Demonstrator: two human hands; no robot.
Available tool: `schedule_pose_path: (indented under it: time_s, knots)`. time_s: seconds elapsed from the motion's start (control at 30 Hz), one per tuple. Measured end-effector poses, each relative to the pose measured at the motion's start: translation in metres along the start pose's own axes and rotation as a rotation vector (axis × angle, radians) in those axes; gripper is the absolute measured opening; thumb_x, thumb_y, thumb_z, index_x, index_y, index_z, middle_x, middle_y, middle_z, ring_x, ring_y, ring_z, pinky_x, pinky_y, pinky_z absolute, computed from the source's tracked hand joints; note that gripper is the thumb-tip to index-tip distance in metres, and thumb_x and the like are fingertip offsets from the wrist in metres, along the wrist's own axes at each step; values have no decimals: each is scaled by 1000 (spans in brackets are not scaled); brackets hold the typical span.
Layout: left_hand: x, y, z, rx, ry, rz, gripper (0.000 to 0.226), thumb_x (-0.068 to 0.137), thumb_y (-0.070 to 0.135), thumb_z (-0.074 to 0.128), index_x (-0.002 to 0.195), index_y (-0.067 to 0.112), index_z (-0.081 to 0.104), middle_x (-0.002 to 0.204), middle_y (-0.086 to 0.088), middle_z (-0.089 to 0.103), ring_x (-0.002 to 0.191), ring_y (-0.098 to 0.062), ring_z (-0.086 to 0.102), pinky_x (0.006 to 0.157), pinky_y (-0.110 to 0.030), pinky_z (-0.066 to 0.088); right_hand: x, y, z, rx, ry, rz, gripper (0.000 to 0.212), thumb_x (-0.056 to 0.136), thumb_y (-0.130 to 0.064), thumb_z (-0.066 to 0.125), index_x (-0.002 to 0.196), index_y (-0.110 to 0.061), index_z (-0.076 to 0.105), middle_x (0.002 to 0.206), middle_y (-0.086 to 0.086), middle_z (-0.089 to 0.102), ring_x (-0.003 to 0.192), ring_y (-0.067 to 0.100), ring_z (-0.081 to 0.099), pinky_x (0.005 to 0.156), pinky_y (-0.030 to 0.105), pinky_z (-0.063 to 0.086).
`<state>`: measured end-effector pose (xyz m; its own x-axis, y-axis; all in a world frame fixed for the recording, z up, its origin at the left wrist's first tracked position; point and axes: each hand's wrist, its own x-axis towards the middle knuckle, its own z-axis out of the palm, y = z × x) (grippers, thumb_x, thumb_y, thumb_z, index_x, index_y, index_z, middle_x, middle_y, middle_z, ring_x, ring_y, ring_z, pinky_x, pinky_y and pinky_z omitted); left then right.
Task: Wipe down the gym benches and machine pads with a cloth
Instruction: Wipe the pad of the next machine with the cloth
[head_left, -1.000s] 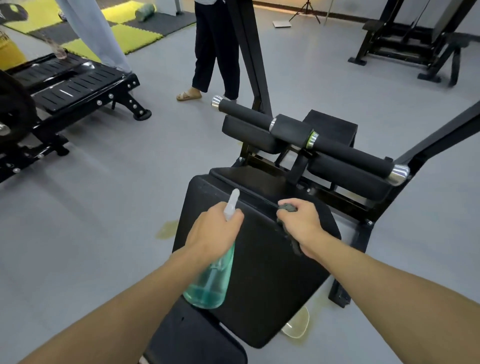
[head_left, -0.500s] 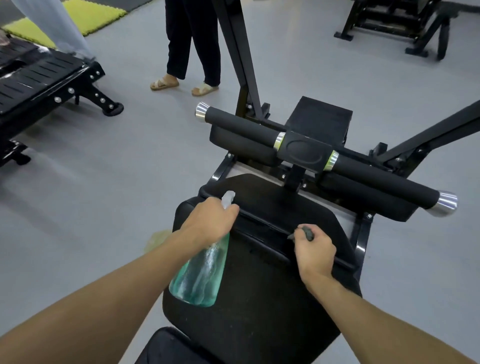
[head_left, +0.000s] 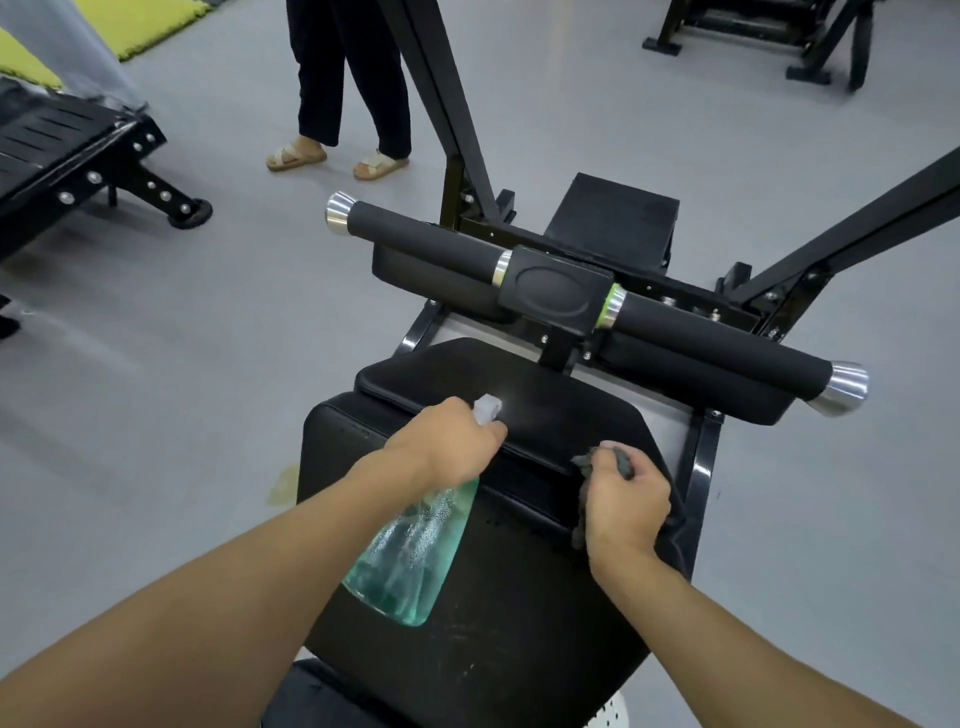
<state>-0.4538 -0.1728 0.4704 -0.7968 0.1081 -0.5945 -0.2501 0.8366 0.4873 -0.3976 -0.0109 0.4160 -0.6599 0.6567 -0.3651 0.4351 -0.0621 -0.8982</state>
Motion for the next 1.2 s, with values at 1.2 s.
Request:
schedule_pose_path:
  time_s: [1.2]
  knots:
    - [-135,-196,72,-411,534,-213,41,97,33,62,124,15,37,90,-7,66,81,-28,65,80,-47,56,-116,33,53,-350,-719,-298,16,90,-9,61,98,-19,70,86,-5,66,76,3,61,61,5,42]
